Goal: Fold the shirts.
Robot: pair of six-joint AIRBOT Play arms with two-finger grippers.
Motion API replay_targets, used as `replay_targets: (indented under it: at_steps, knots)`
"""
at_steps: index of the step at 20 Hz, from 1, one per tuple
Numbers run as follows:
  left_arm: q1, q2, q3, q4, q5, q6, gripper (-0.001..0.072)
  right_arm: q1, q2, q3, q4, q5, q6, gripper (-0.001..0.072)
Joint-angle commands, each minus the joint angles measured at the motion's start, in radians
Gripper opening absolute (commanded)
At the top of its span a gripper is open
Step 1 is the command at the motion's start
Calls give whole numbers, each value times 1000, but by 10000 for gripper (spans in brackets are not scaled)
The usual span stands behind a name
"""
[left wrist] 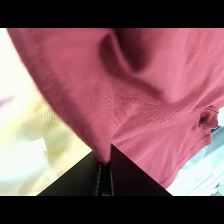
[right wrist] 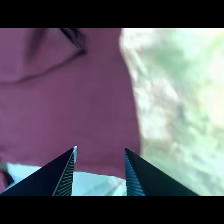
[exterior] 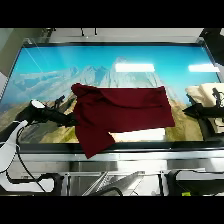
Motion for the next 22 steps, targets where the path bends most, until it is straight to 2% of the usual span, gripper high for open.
replay_targets:
  at_steps: [1,12,15,16,17,18,19,22]
  knots:
    - [71,32,1,11,-26,8,14,8,-54,-40,-45,2,-2,365]
    - [103,65,1,8,-26,12,14,167,-115,-203,-47,-22,-10,364]
    - [103,65,1,8,-26,12,14,204,-115,-202,0,-26,-11,358]
    - [103,65,2,7,-28,12,14,207,-115,-202,34,-24,-18,248]
    - [103,65,2,7,-36,12,14,210,-114,-202,75,-24,-27,95]
    - [103,66,2,-1,-51,12,14,211,-114,-201,130,-16,-42,83]
    - [104,71,7,-19,-73,16,13,210,-111,-199,199,12,-73,20]
    - [124,161,80,-156,-193,58,13,207,-21,-184,471,108,-158,18]
